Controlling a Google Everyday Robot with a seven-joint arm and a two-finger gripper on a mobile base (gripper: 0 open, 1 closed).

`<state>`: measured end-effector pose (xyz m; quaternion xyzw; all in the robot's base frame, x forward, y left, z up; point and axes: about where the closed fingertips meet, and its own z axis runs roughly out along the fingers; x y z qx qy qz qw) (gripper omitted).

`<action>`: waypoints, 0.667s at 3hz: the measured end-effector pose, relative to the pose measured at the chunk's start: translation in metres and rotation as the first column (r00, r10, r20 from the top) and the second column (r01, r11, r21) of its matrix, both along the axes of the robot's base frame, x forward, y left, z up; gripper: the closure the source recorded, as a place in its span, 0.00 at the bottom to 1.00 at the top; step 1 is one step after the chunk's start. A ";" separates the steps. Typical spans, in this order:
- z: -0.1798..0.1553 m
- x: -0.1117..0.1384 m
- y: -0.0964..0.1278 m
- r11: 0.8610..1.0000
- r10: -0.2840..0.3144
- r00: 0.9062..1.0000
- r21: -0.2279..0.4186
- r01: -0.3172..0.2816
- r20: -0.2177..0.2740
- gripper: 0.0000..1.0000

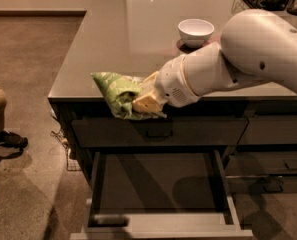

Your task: Place green jalapeno chip bag into middle drawer

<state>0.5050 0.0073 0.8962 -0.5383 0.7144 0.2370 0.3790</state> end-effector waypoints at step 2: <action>-0.089 -0.075 0.006 0.984 0.156 0.961 -0.055 -0.172 -0.228 1.00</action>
Offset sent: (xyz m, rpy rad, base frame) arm -0.1154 0.0079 -0.1469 -0.1034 0.3757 0.2397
